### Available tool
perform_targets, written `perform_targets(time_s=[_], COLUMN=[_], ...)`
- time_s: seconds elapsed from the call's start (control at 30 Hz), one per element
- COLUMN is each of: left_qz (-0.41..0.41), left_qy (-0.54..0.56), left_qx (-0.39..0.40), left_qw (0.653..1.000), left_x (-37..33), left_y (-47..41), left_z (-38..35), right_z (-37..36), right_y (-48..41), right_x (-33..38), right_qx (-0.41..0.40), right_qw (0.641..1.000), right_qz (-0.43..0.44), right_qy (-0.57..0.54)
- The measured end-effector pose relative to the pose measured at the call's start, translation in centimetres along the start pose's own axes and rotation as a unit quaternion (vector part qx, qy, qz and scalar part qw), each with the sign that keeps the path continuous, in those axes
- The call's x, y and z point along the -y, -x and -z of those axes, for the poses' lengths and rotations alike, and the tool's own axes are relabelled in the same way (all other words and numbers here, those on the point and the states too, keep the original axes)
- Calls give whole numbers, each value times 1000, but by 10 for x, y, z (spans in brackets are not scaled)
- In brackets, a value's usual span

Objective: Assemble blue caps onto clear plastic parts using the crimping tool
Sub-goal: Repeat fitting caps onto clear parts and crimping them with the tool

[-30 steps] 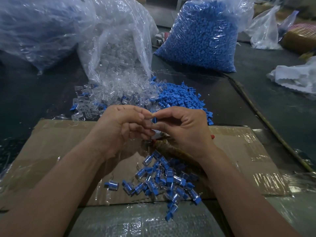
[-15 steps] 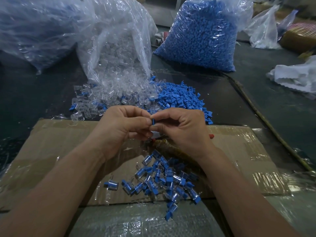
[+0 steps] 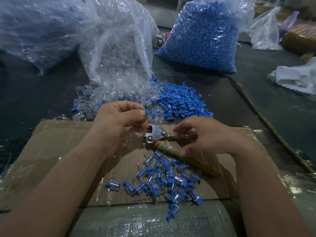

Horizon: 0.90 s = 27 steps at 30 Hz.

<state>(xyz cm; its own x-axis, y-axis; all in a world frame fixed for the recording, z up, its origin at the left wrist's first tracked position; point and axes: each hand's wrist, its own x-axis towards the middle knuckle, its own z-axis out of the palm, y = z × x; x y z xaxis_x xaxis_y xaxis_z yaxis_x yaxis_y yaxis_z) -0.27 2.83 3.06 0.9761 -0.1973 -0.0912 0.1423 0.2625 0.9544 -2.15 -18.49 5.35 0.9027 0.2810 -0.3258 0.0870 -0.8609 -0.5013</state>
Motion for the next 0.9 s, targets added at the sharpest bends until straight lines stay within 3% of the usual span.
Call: perform_targets(time_s=[0.1, 0.43, 0.6, 0.9], left_qz=[-3, 4, 1, 4], left_qy=[-4, 4, 11, 28], left_qx=[3, 8, 5, 1], left_qw=[1000, 1000, 1000, 1000], left_x=[0, -1, -1, 1], left_y=[0, 1, 0, 1], left_z=[0, -2, -1, 0], right_z=[-2, -6, -5, -16], right_y=[-1, -6, -4, -13], right_x=[0, 5, 1, 13], right_qx=[18, -60, -11, -115], right_qw=[1000, 998, 997, 973], right_qz=[-16, -13, -38, -34], right_qy=[10, 29, 70, 196])
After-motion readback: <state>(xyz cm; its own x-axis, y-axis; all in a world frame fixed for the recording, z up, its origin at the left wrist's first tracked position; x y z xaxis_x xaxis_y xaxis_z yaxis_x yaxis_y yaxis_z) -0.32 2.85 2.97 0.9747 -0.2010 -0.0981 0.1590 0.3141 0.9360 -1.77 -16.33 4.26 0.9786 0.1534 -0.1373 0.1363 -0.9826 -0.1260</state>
